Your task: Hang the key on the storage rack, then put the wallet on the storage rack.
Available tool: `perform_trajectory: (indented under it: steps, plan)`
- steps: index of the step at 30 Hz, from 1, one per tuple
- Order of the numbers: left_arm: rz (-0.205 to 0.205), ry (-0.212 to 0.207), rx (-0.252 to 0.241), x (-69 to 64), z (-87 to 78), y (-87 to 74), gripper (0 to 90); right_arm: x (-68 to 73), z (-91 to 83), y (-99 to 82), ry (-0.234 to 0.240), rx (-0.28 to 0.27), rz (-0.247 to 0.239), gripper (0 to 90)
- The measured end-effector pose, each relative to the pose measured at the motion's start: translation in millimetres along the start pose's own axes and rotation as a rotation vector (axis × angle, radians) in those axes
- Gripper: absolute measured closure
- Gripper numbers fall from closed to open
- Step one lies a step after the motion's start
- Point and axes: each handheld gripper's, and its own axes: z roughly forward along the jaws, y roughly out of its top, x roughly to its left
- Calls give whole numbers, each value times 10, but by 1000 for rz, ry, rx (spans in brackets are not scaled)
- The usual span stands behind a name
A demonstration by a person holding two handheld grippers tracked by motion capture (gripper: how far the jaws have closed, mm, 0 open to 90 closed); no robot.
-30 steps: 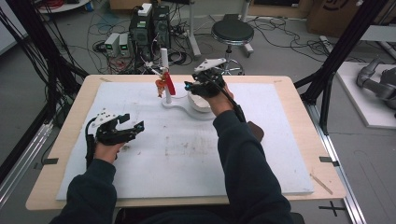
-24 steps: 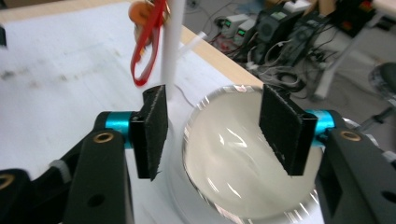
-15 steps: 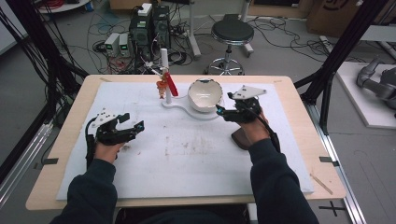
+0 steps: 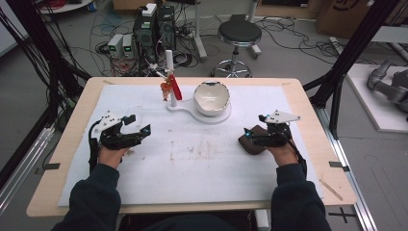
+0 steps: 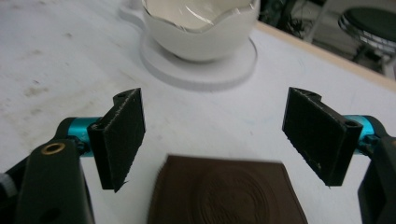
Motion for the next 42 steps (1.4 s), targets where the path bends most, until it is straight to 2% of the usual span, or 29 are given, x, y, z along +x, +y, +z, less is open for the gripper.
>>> perform_trajectory:
  steps: [2,7,12,17,20,23,24,25,29,31,35,38,41,42]
  plan:
    - [-1,7,5,-1,-8,-7,212,-36,-7,-40,-6,5,24,216]
    - [-4,14,19,1,8,-31,215,-52,-52,-49,-6,-4,33,216]
    - [-11,18,25,16,18,-39,219,-124,-113,-92,-36,-3,59,215]
    - [-13,18,24,19,21,-40,221,-186,-123,-158,-53,11,108,214]
    - [-11,12,28,9,26,-41,221,-219,-103,-194,-56,43,109,214]
    - [-5,14,36,-2,27,-40,221,-254,-73,-249,-60,94,112,215]
    - [-2,10,37,-8,28,-41,221,-277,-42,-298,-56,130,126,214]
    - [-2,13,39,-16,23,-41,221,-277,-42,-298,-56,130,126,214]
    - [3,11,42,-41,27,-48,221,-313,27,-369,-12,196,147,215]
    - [4,7,45,-49,35,-53,223,-320,76,-404,-1,231,136,206]
    - [4,1,52,-59,55,-61,224,-376,100,-436,32,223,163,196]
    - [6,-3,54,-60,59,-63,225,-416,115,-468,67,224,207,204]
    - [5,-5,56,-64,59,-62,225,-481,137,-535,128,222,312,211]
    - [4,-5,56,-67,59,-62,225,-493,139,-548,144,221,332,231]
